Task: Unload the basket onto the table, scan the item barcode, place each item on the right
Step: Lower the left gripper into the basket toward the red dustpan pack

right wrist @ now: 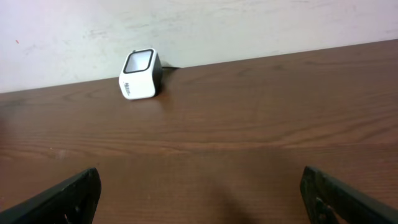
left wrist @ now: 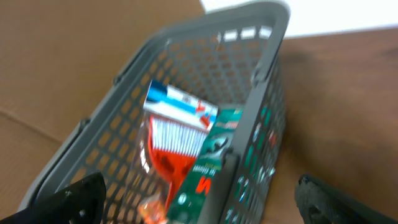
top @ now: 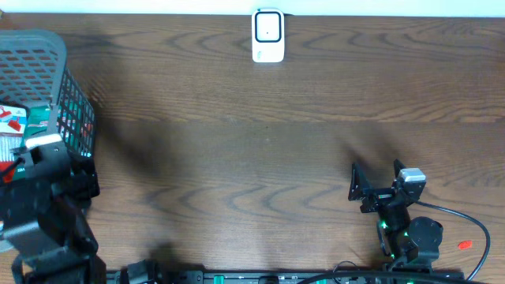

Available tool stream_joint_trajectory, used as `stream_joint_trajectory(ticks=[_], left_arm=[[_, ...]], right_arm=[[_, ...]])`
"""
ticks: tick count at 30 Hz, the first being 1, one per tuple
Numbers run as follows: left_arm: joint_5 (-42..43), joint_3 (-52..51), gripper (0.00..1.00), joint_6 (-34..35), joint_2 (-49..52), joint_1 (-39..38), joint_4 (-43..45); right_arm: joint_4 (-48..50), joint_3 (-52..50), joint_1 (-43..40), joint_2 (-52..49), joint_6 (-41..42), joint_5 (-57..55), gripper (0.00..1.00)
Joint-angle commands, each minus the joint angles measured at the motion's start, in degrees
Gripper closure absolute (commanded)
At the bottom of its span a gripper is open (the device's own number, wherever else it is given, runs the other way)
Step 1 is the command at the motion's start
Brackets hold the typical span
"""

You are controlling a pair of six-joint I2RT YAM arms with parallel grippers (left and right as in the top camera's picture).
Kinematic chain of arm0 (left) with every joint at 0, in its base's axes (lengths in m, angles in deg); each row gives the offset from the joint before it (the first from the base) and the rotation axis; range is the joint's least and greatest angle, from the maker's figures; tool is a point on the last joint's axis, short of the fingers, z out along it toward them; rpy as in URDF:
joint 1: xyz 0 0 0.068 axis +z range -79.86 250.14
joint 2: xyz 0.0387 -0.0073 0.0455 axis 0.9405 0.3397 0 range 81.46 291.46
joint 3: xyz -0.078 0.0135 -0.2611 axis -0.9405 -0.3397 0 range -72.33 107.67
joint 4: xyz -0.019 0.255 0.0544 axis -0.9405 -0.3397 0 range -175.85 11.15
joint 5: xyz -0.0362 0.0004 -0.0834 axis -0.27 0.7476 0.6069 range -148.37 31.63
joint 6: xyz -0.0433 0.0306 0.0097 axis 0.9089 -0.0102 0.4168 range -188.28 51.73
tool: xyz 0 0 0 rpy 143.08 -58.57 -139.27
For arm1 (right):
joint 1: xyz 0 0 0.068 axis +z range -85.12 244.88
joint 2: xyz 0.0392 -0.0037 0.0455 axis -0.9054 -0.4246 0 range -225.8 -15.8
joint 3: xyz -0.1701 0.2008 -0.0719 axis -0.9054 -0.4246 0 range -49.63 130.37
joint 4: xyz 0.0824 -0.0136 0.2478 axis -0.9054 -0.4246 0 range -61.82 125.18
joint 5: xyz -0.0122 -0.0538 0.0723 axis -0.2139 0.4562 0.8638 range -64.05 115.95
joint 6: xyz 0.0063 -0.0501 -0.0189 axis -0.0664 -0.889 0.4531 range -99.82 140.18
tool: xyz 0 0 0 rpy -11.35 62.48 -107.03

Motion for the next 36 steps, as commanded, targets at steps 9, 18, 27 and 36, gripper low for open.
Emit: stream_joint_trajectory(ticks=[9, 18, 27, 36], left_arm=[[-9.0, 2.9, 0.03, 1.8, 3.6, -0.1, -0.7], [-9.0, 10.6, 0.03, 6.7, 3.6, 0.0, 3.5], [-14.9, 11.7, 0.03, 7.5, 4.0, 5.6, 9.7], [-14.8, 11.7, 0.03, 7.9, 7.0, 12.2, 10.8]], right_arm=[[-0.3, -0.1, 0.2, -0.1, 0.2, 0.1, 0.01], [-0.3, -0.1, 0.2, -0.1, 0.2, 0.1, 0.01], [-0.3, -0.1, 0.2, -0.1, 0.3, 0.1, 0.01], [-0.3, -0.1, 0.2, -0.1, 0.3, 0.1, 0.01]])
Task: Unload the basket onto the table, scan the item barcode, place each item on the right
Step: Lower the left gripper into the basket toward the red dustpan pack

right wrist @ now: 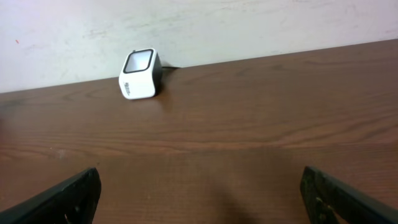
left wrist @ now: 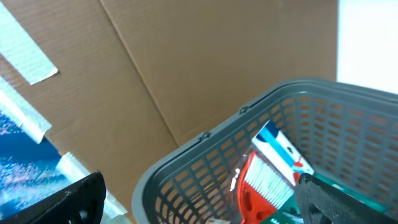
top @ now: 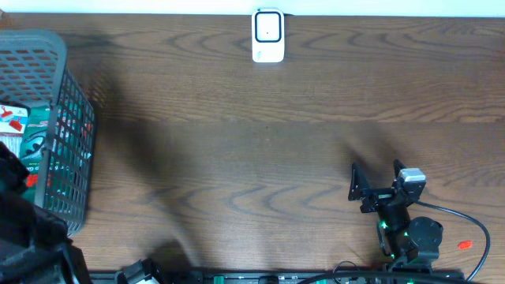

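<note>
A grey mesh basket (top: 72,118) stands at the table's left edge. It holds a red brush on a blue-and-white card (left wrist: 268,180) and a green packet (top: 31,147). My left gripper (left wrist: 199,210) hangs open and empty over the basket's outer rim (left wrist: 205,142), its fingers (left wrist: 74,200) spread wide. In the overhead view only the dark left arm (top: 28,233) shows, at the bottom left. The white barcode scanner (top: 268,35) sits at the far middle edge and also shows in the right wrist view as the scanner (right wrist: 140,73). My right gripper (top: 375,183) rests open and empty at the front right.
Brown cardboard (left wrist: 205,68) with tape strips lies beyond the basket on its outer side. A small red object (top: 464,244) sits at the front right corner near the right arm's base. The wooden table (right wrist: 249,124) stretches between scanner and right gripper.
My left arm has moved left and toward the front, off the basket's near corner. Its wrist view now shows the basket's outer rim and cardboard. The right arm has not moved.
</note>
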Available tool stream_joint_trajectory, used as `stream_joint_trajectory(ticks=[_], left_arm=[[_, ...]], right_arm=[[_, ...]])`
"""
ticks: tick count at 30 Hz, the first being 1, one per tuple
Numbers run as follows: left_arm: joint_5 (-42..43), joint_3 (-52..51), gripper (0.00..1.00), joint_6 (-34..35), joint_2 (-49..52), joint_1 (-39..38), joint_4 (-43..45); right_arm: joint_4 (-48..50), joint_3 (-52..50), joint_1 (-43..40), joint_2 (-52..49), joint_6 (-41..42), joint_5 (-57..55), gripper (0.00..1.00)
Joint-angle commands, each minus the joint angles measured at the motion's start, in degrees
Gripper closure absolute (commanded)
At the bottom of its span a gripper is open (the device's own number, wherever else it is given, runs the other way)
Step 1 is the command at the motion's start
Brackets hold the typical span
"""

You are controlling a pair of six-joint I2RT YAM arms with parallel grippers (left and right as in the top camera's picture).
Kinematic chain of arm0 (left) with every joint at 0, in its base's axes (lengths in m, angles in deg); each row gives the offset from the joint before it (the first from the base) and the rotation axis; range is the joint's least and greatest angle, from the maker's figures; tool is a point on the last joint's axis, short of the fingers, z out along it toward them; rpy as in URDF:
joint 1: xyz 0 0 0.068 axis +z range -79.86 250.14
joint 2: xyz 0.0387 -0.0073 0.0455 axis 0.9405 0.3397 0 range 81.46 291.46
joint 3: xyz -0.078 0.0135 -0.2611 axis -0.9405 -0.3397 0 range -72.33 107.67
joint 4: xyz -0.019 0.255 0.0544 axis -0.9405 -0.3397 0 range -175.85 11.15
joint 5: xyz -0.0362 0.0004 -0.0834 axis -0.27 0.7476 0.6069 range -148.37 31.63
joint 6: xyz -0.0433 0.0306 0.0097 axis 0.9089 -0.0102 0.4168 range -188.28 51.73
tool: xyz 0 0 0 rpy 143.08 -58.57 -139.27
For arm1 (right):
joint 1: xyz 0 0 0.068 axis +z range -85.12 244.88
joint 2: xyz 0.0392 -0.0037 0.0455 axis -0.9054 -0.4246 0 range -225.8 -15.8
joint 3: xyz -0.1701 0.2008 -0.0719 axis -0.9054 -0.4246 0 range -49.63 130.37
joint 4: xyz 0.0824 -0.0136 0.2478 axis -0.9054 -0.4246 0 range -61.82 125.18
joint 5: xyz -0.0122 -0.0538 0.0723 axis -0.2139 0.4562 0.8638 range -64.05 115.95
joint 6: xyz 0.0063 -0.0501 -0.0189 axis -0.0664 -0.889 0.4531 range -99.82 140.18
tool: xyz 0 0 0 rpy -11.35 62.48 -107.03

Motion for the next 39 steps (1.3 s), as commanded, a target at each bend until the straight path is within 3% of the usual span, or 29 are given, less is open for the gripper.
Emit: stream_joint_trajectory(ticks=[1, 20, 39], left_arm=[[-0.9, 0.9, 0.03, 0.9, 1.9, 1.9, 0.3], [-1.1, 0.9, 0.02, 0.4, 10.0, 3.6, -2.1], [-1.0, 0.8, 0.02, 0.8, 12.2, 11.5, -2.4]], right_arm=[[-0.2, -0.1, 0.2, -0.1, 0.3, 0.1, 0.01], [-0.2, -0.1, 0.2, -0.1, 0.2, 0.1, 0.01], [-0.2, -0.1, 0.2, -0.1, 0.2, 0.1, 0.01]])
